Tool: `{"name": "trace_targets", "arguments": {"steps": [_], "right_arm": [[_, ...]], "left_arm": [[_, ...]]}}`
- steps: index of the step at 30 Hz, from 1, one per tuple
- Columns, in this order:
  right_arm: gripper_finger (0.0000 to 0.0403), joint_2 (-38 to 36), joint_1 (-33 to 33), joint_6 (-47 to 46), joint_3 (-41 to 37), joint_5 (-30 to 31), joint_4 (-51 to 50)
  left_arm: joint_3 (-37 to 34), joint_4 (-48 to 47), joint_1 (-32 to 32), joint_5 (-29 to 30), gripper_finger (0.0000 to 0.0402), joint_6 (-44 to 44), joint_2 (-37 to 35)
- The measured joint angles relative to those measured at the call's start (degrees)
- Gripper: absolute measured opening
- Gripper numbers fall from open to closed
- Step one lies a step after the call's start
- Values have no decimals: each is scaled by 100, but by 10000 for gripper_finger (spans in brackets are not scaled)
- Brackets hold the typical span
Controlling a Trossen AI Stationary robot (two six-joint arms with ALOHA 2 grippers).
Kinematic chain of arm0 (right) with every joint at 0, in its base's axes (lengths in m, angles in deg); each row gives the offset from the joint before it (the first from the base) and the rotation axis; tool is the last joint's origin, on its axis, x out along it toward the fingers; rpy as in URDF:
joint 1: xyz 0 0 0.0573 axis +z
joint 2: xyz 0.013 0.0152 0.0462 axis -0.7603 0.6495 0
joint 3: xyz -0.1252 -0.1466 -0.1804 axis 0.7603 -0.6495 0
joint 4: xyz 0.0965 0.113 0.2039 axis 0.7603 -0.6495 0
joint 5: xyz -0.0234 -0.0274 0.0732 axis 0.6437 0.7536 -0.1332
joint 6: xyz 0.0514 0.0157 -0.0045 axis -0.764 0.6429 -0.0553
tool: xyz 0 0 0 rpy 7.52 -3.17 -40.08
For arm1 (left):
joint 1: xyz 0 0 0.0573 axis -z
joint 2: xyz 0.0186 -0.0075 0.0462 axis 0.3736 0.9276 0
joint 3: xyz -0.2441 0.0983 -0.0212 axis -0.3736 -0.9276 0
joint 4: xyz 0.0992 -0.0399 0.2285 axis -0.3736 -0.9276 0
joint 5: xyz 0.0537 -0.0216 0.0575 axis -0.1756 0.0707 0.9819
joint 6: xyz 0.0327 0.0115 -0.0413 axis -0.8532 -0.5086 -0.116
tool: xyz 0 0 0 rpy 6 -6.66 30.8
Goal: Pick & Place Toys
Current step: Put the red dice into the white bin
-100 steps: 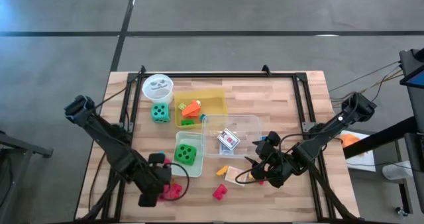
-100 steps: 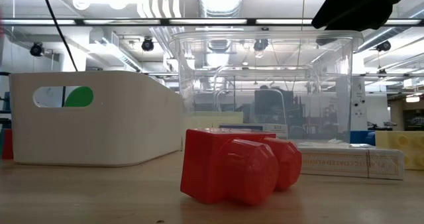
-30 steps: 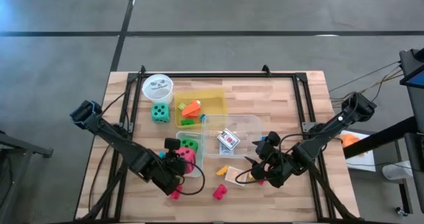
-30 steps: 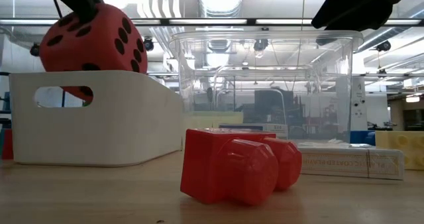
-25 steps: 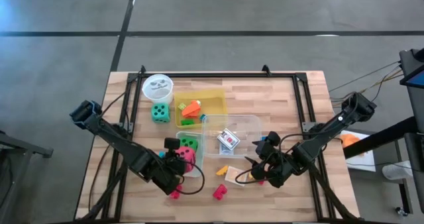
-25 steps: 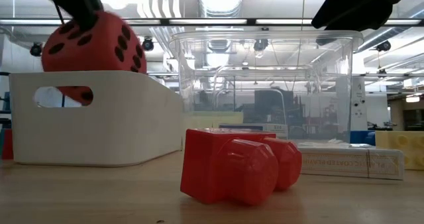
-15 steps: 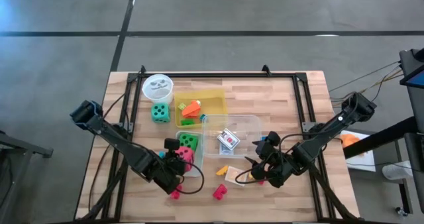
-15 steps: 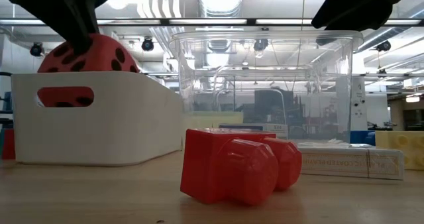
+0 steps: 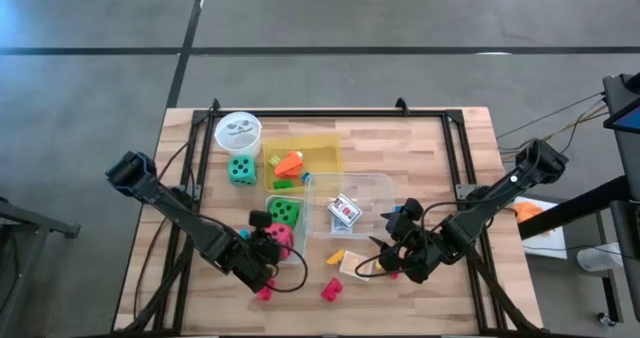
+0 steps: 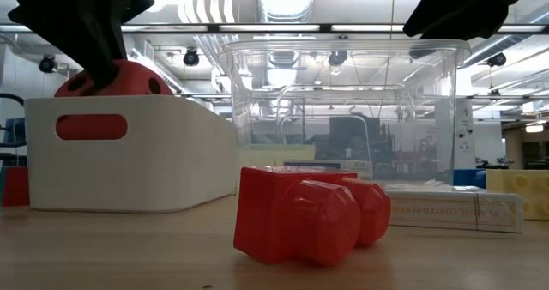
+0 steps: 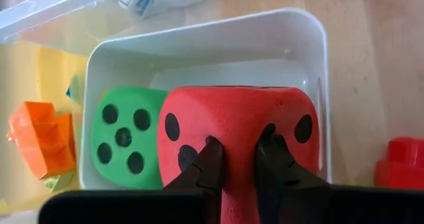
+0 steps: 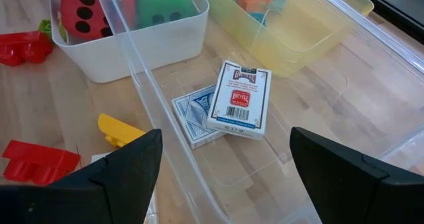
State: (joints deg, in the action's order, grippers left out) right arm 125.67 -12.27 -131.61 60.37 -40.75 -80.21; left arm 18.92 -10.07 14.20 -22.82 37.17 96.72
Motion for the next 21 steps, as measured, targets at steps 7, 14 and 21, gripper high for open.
{"name": "trace_targets", "arguments": {"steps": [7,14,21], "right_arm": [[325,0,1,0,0,-1,2],[325,0,1,0,0,-1,7],[325,0,-1,0,0,1,13]], "left_arm": [[-21,93,-2,-68,38,-1,41],[-26,107,2,-112,38,0,153],[-28,188,4,-222,66,0,157]]}}
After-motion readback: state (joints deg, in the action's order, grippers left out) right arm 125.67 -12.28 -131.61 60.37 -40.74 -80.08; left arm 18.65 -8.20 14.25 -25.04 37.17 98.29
